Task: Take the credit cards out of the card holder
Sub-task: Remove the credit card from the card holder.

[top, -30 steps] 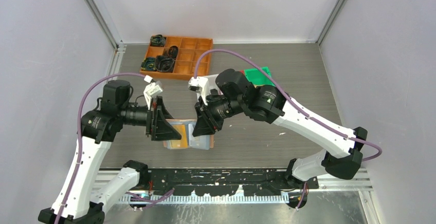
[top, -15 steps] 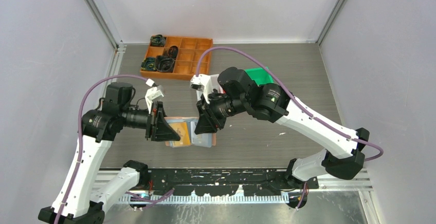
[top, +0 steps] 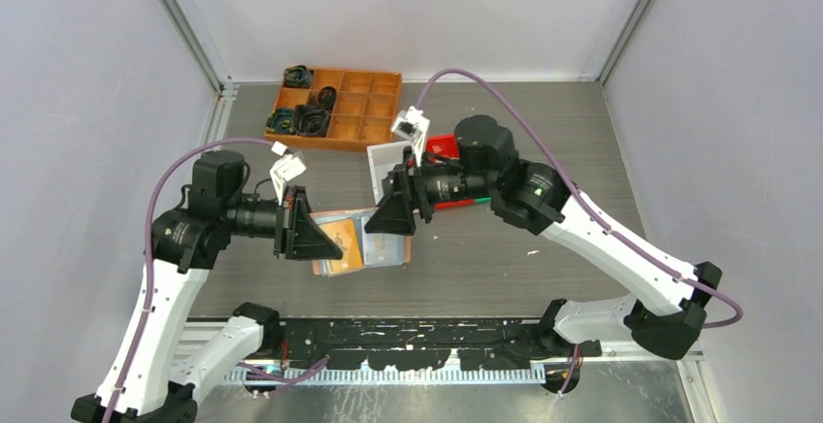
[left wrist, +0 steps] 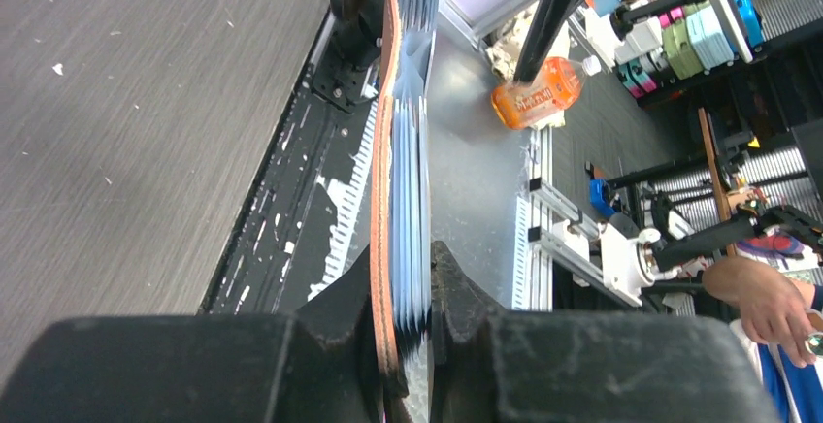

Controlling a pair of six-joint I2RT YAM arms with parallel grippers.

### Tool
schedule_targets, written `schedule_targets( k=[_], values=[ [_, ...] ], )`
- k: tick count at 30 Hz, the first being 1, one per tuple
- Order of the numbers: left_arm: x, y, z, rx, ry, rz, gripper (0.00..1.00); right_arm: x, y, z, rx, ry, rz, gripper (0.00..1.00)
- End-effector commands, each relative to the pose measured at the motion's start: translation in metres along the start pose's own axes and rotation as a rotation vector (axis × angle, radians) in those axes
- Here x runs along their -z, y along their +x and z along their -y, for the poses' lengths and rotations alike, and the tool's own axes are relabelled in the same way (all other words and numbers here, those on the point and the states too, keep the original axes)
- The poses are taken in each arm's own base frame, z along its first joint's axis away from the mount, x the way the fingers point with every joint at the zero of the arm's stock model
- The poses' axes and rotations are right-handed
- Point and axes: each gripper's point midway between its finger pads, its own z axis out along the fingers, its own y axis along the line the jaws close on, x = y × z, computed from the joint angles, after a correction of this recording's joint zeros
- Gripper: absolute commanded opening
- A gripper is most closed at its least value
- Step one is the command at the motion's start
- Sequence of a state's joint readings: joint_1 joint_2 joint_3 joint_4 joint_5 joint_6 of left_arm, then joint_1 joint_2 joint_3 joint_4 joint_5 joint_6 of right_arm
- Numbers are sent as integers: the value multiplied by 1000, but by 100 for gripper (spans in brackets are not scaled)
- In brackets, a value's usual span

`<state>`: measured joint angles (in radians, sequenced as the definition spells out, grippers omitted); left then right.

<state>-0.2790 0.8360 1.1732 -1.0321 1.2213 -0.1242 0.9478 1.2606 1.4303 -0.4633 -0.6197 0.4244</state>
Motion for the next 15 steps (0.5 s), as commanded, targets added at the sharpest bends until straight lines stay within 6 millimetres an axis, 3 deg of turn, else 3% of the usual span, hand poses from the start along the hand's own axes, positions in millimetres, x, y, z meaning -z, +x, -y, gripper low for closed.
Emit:
schedule_targets(
  k=[1,4,7,11,15],
  values=[
    [2,-23,5,-36,-26,79,0,40,-54,-15,31,31,233,66],
    [3,-28,-9,-36,-112,96,0,69,-72,-7,-17,104,335,64],
    [5,-32,-17,-43,-169,112,0,83,-73,-17,-31,78,380,64],
    [6,-32,-26,-30,-216,114,0,75,-67,-20,-115,13,368,60],
    [4,-31,-22,-1,-192,103,0,45,-59,-24,-247,-157,319,56]
  ],
)
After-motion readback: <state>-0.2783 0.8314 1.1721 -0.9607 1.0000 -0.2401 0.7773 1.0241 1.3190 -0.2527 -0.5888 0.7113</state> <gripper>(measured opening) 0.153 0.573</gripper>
